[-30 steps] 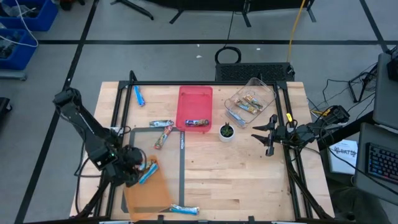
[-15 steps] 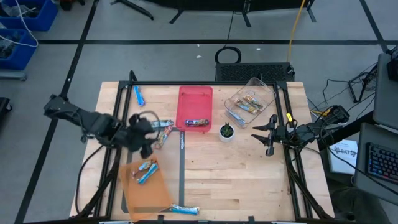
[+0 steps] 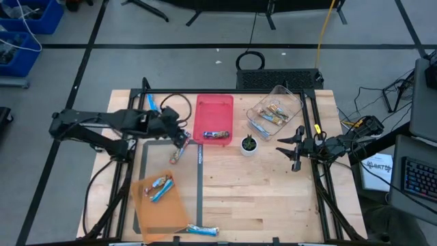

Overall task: Pick and place Granola Bars by type
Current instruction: Put the red granola bar into the orange bin

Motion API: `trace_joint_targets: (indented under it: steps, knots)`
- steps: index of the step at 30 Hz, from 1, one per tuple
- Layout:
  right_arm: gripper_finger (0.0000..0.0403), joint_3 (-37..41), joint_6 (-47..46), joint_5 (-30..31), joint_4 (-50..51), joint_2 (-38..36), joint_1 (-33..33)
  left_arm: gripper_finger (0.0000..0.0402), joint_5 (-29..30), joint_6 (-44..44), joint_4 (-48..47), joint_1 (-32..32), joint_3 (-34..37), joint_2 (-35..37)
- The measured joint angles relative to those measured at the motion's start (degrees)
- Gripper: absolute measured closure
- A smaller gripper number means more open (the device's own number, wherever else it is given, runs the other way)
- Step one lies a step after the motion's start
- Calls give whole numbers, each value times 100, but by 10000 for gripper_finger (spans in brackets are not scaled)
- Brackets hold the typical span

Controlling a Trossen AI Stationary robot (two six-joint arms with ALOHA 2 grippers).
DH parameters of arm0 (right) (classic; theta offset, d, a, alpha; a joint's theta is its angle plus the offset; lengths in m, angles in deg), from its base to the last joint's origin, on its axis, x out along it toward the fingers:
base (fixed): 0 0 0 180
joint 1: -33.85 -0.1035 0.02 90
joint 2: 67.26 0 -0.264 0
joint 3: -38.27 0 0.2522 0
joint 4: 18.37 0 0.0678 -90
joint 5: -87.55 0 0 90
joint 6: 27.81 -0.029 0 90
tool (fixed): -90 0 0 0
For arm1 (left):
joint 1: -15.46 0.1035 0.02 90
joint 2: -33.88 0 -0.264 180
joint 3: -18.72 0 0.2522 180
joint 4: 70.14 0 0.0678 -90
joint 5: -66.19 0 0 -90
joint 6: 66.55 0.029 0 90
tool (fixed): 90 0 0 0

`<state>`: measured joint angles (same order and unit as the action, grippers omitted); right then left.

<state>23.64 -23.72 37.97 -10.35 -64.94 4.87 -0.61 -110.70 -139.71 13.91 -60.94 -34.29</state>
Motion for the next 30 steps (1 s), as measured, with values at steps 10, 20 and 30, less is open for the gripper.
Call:
trace_joint_targets:
  steps: [10, 20, 30]
  knots:
    - [261, 2, 0, 2, 0, -1, 1, 215, -542, -291, -106, 542, 1, -843]
    - [261, 0, 0, 1, 0, 1, 0, 190, -839, -635, -222, 571, 1, -1024]
    - [261, 0, 0, 2, 0, 1, 0, 92, -1249, -1731, -1059, 514, 1, -1052]
